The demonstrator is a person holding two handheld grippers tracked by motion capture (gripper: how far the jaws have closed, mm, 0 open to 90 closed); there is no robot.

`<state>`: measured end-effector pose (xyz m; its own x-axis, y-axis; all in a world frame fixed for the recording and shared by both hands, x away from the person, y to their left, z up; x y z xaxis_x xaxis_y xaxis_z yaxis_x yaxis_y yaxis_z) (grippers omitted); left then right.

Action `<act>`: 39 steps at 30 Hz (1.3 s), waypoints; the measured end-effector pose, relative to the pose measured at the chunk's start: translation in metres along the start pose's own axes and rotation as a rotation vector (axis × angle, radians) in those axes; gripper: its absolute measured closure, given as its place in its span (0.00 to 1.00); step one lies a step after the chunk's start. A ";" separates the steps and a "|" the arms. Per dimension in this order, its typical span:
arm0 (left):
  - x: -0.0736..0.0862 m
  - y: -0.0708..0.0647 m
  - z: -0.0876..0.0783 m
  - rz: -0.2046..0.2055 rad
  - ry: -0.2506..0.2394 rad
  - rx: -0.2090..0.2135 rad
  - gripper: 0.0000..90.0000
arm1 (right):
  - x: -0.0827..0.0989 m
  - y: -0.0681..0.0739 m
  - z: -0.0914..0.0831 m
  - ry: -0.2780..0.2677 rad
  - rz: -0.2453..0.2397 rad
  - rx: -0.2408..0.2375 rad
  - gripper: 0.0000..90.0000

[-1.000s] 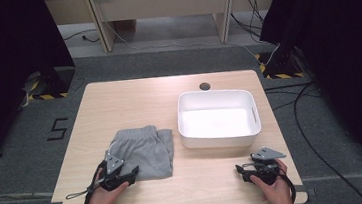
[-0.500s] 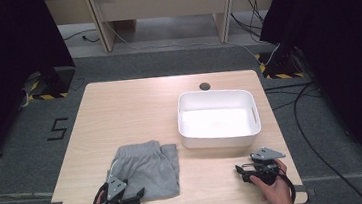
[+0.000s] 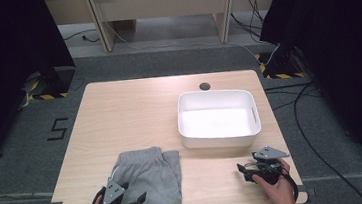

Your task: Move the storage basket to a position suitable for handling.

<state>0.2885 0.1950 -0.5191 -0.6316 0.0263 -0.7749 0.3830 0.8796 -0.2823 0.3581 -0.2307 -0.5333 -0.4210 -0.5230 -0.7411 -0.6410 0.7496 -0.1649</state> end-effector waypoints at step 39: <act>-0.111 -0.049 0.134 0.065 0.025 0.169 0.24 | -0.071 -0.086 0.016 -0.066 0.172 0.073 0.17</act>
<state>0.4298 0.0852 -0.4952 -0.6174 0.0945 -0.7809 0.5303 0.7832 -0.3245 0.4533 -0.2517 -0.4769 -0.4756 -0.3585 -0.8033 -0.5138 0.8544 -0.0771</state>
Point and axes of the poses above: each handheld gripper's, and its own axes: z roughly forward along the jaws, x roughly out of its underside, y roughly to its left, the point moved 5 cm from there along z, roughly forward along the jaws, and after that the axes turned 14 degrees about -z, right-handed, at the moved point
